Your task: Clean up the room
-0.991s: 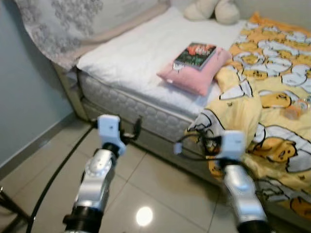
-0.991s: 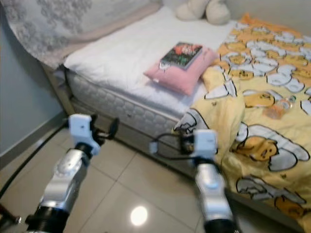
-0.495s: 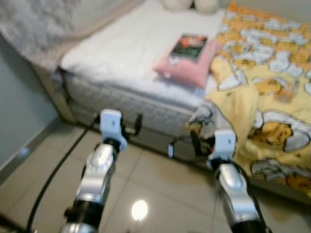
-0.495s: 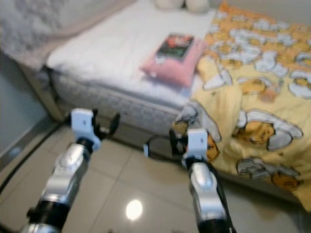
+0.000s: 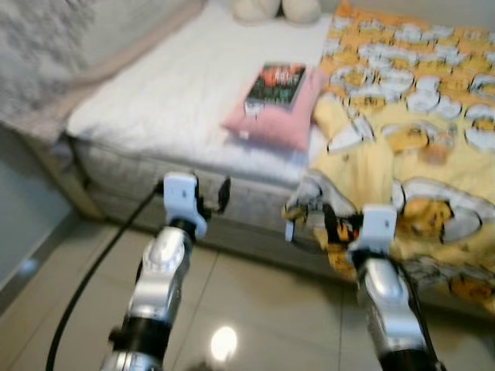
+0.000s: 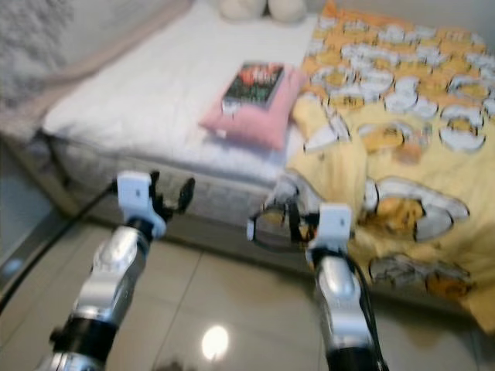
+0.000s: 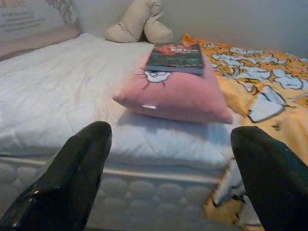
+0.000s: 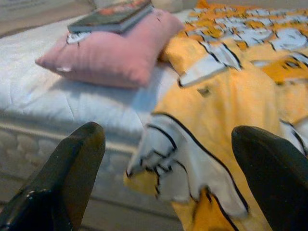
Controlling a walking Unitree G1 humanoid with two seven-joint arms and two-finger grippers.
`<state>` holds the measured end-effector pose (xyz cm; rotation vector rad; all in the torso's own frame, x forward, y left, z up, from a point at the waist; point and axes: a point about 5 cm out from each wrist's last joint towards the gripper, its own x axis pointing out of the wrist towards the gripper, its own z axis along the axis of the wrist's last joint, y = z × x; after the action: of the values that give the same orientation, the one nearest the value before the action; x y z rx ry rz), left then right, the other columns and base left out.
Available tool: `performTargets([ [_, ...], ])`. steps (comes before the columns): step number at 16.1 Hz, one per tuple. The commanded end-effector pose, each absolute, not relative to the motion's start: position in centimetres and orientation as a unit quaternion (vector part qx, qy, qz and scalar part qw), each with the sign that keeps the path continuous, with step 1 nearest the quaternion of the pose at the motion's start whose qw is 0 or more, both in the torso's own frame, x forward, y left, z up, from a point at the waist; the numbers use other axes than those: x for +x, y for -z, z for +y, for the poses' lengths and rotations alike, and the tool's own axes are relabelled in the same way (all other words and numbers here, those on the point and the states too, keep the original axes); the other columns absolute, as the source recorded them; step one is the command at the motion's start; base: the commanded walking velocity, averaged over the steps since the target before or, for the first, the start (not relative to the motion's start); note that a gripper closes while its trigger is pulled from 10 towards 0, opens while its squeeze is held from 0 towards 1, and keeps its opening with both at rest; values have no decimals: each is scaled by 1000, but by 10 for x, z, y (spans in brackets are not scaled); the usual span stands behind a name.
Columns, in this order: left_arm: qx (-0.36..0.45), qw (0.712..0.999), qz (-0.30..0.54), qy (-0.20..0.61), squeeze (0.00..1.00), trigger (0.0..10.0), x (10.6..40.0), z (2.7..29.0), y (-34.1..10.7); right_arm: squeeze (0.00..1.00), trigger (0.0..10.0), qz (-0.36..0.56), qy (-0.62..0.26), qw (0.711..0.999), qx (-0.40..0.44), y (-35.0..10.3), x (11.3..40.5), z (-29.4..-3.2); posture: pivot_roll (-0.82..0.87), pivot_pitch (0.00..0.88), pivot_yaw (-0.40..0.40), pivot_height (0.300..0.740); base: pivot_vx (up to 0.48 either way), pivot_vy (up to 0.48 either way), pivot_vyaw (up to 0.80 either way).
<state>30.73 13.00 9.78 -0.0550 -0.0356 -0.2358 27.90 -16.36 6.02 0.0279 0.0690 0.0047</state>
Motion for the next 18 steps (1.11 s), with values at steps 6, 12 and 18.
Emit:
performTargets([
  [6,-29,993,-14,115,0,10000,304,140,-92,0,10000,28,-20,999,4,-63,281,-154,-19,0,34,740,472,0,-367],
  [12,-63,997,-26,38,0,10000,309,155,-97,0,10000,13,-35,999,-7,-70,286,-152,-10,0,18,740,459,0,0],
  [18,-65,997,-36,12,0,10000,310,158,-101,0,10000,9,-47,999,-13,-72,289,-150,-5,0,8,740,436,0,0],
])
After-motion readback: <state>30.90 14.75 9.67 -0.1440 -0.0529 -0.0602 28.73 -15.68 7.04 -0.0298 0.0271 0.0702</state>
